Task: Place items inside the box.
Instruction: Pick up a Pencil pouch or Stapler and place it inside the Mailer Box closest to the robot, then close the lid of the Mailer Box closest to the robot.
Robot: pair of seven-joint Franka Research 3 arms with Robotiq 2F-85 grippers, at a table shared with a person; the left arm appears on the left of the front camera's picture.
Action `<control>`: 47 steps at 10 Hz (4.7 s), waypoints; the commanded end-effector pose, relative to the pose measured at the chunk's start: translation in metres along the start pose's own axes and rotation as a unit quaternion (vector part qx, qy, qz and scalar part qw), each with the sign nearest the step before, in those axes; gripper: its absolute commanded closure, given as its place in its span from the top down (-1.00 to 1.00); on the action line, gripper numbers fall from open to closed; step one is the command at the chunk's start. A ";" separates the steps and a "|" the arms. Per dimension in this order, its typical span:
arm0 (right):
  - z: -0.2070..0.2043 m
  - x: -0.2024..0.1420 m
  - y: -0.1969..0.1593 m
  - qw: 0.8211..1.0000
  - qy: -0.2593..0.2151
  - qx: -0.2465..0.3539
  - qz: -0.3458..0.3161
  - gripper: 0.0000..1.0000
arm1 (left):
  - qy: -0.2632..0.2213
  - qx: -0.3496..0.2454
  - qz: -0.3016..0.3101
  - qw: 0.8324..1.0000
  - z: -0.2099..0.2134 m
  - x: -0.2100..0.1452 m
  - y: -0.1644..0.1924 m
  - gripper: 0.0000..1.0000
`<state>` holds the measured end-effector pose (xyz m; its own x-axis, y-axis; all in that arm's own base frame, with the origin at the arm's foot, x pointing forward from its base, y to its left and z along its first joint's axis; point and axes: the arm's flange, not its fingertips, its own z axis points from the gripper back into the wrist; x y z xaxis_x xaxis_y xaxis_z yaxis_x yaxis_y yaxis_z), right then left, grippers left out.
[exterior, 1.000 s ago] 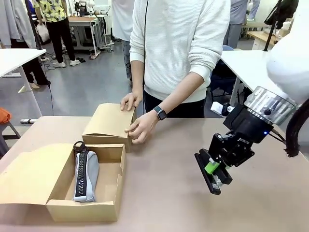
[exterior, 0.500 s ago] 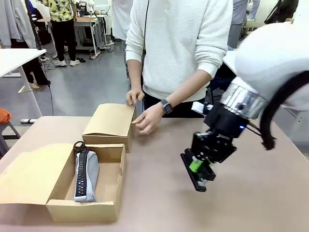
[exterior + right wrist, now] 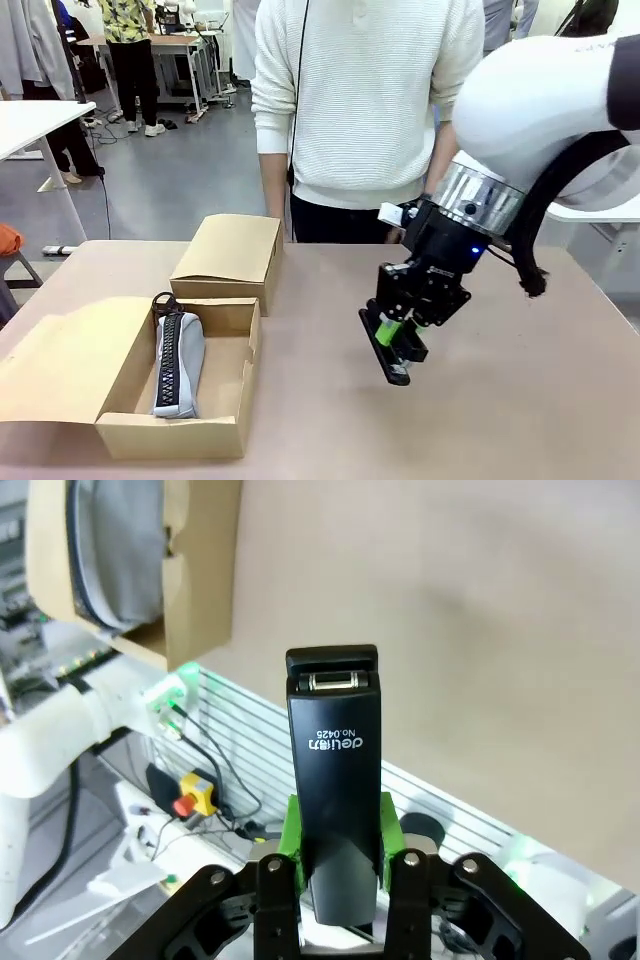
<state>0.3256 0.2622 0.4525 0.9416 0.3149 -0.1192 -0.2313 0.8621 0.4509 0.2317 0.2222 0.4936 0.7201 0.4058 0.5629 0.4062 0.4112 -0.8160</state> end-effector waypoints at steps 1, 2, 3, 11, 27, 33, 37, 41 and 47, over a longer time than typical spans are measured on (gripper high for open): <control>-0.014 0.032 0.063 0.999 -0.032 -0.004 0.019 -0.37 | -0.008 -0.008 -0.009 1.000 0.000 0.001 -0.002 1.00; -0.030 0.050 0.099 0.999 -0.039 0.002 0.022 -0.37 | -0.008 -0.008 -0.009 1.000 0.000 0.001 -0.002 1.00; -0.052 0.066 0.136 0.998 -0.028 0.013 0.046 -0.37 | -0.008 -0.008 -0.009 1.000 0.000 0.001 -0.002 1.00; -0.143 0.088 0.196 0.997 -0.011 -0.060 0.045 -0.37 | -0.008 -0.008 -0.009 1.000 0.000 0.001 -0.002 1.00; 0.029 0.013 0.030 0.997 -0.055 0.059 0.020 1.00 | -0.008 -0.008 -0.009 1.000 0.000 0.001 -0.002 1.00; 0.102 -0.107 -0.187 0.936 -0.020 0.349 -0.026 1.00 | -0.008 -0.008 -0.009 1.000 0.000 0.001 -0.002 1.00; 0.030 -0.182 -0.274 0.917 -0.093 0.383 -0.058 1.00 | -0.008 -0.008 -0.009 1.000 0.000 0.001 -0.002 1.00; 0.107 -0.143 -0.251 0.919 -0.064 0.385 -0.055 1.00 | -0.008 -0.008 -0.009 1.000 0.000 0.001 -0.002 1.00; 0.107 -0.143 -0.251 0.919 -0.064 0.385 -0.055 1.00 | -0.008 -0.008 -0.009 1.000 0.000 0.001 -0.002 1.00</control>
<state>0.2757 -0.0410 0.4445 0.9819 0.1594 -0.1025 0.0414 0.3471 0.9369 0.2315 0.2224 0.4936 0.7197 0.4066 0.5628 0.4059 0.4112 -0.8162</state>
